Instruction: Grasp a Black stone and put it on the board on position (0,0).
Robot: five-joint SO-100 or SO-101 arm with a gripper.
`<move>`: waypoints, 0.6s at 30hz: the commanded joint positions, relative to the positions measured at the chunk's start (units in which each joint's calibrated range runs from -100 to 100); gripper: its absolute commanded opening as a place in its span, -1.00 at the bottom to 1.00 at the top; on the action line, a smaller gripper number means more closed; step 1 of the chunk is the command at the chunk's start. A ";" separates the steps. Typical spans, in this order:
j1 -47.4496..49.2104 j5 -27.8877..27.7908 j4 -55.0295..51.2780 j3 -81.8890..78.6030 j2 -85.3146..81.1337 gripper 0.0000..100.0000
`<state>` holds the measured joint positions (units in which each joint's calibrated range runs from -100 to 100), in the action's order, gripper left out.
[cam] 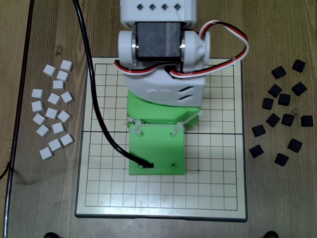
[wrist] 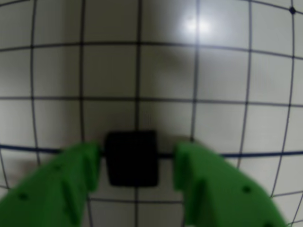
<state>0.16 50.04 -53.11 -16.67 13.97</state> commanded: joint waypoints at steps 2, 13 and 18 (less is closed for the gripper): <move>-0.03 -0.20 -0.26 0.73 -2.65 -0.76; -0.30 -2.05 -3.23 1.79 -7.57 -0.75; 0.34 -2.59 -4.64 1.89 -10.96 -0.80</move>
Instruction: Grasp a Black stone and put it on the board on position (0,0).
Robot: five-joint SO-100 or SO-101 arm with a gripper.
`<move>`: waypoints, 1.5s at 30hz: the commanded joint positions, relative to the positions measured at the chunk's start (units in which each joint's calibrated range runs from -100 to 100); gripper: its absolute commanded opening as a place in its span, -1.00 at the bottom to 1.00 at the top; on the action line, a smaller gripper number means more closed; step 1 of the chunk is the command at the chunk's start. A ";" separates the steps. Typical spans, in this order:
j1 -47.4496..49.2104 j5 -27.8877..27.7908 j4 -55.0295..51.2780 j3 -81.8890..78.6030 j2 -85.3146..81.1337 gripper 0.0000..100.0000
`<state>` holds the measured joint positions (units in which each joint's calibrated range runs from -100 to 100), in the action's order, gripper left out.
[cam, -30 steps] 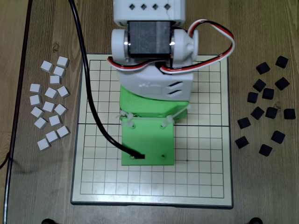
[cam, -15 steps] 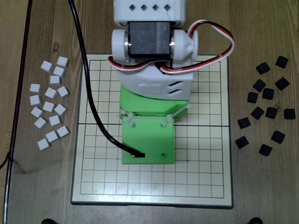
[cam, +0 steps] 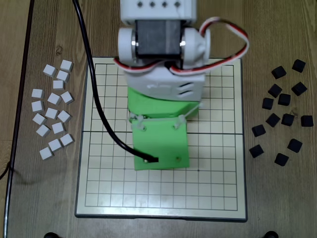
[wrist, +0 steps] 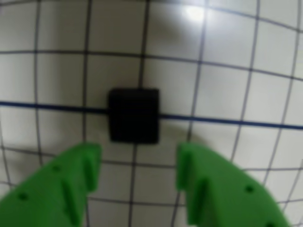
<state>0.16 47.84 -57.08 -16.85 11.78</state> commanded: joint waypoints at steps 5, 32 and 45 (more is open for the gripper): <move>0.16 -0.59 -2.41 2.07 -12.33 -0.86; 0.34 0.78 -5.30 -9.43 -27.93 -0.87; -1.57 1.61 -11.42 -23.92 -42.85 -0.87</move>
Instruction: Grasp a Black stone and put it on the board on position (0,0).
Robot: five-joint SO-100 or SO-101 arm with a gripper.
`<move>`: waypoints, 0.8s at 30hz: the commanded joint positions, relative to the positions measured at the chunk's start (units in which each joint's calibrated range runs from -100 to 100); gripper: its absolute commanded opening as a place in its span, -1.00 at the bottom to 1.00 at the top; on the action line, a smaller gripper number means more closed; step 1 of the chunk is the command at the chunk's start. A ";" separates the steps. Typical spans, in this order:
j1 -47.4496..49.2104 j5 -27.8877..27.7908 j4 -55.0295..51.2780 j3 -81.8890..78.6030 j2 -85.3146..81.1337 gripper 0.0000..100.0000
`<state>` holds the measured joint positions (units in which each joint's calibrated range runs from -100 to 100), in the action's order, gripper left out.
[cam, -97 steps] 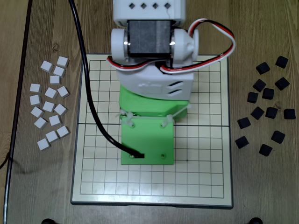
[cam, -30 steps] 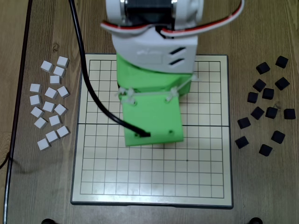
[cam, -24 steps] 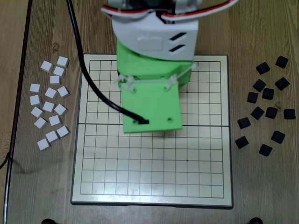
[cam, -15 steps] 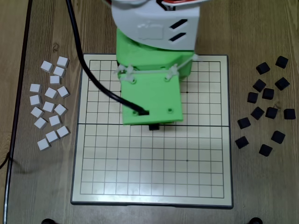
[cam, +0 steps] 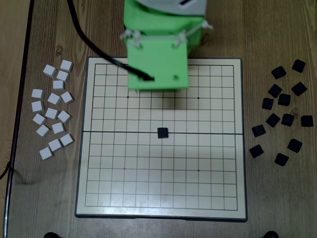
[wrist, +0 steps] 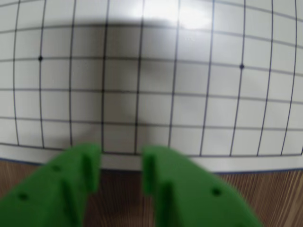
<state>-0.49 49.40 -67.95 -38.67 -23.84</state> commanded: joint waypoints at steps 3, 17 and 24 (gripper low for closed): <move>-1.11 0.10 -0.47 -7.52 -11.48 -0.87; 1.17 1.56 -0.14 -30.70 -31.65 -0.87; 2.62 2.39 0.69 -40.56 -39.62 -0.88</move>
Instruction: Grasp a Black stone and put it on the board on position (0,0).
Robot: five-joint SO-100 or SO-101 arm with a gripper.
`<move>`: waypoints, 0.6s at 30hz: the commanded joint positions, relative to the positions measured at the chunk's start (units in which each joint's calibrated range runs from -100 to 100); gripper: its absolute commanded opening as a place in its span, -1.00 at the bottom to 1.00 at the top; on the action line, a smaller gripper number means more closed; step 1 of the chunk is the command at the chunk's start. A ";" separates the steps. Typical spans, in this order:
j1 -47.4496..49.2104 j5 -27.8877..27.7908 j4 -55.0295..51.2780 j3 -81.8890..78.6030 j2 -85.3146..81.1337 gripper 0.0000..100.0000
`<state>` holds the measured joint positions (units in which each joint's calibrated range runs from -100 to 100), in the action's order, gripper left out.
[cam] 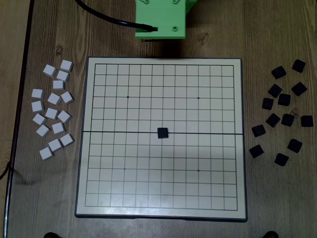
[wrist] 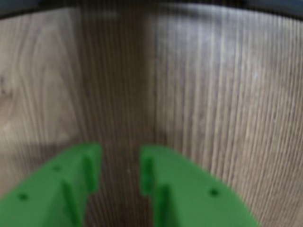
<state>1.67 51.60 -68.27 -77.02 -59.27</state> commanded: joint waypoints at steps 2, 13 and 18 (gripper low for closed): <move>0.47 0.20 1.50 -5.20 -6.56 -0.88; 0.47 -0.78 1.75 -16.21 -16.40 -0.88; 0.56 -1.07 1.67 -21.24 -20.47 -0.88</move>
<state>1.67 50.82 -65.97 -95.26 -78.72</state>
